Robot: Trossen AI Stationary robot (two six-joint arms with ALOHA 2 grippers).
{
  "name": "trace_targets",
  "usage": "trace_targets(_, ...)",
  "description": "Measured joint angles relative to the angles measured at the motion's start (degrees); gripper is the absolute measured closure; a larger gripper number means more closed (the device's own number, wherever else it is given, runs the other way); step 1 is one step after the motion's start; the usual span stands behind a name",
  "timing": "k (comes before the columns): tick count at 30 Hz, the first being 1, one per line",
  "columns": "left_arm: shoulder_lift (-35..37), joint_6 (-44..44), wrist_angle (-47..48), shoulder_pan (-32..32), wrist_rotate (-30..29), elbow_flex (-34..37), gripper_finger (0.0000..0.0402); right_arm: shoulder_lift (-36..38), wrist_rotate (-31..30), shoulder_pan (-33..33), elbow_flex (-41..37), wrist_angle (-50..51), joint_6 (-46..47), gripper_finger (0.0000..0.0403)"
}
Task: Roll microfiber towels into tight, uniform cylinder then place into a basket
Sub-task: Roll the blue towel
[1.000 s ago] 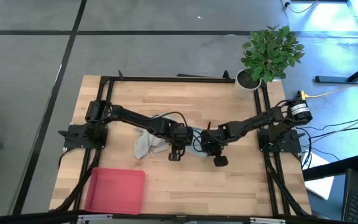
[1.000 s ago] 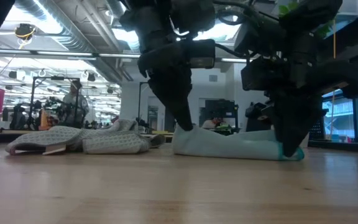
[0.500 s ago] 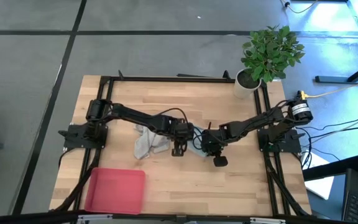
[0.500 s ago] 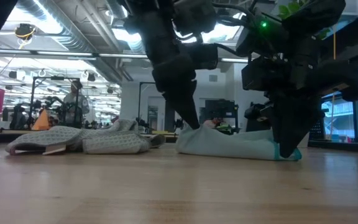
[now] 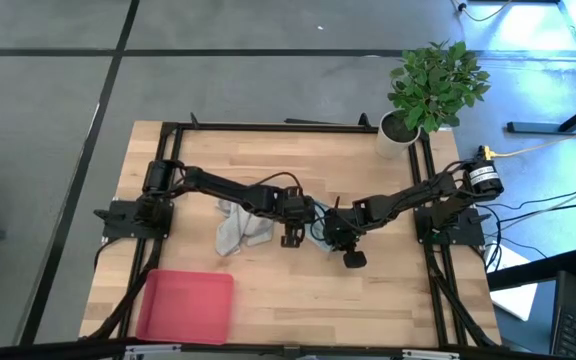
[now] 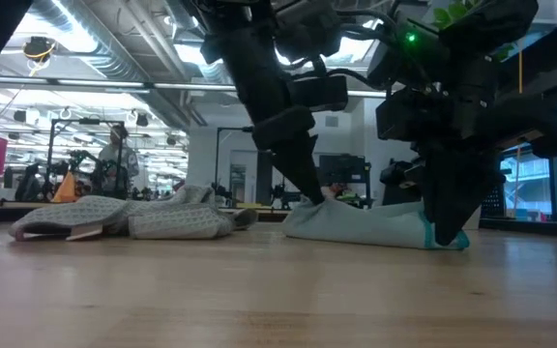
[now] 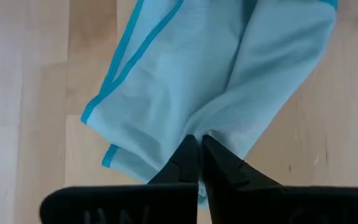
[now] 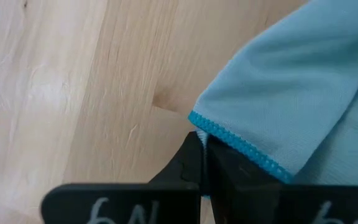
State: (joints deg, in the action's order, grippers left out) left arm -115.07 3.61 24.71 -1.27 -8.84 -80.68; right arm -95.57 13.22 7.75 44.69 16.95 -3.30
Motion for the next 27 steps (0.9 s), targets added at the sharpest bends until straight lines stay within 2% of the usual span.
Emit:
trace_targets(8, -0.45, 0.09, 1.51, 0.17, 3.21, 0.0, 0.0401, -0.02, -0.04, 0.0, -0.02, 0.02, -0.08, 0.0395)
trace_targets(14, -0.05, -0.22, 9.05, -1.23, 12.33, -0.02, 0.0401, -0.02, -0.09, 0.0, -0.02, 0.02, -0.18, 0.0395)
trace_targets(20, 0.02, 2.74, 10.49, -1.44, 26.68, -0.02, 0.0401, -0.07, -0.03, 0.02, -0.02, -0.14, -0.21, 0.0395)
trace_targets(22, 0.02, 3.91, 10.2, -0.97, 28.84, -0.02, 0.0401, -0.07, -0.03, 0.02, -0.02, -0.15, -0.2, 0.0395)
trace_targets(27, 0.02, 1.74, 8.02, 1.32, 29.4, 0.0, 0.0401, -0.09, 0.21, 0.0, -0.02, -0.11, 0.05, 0.0395)
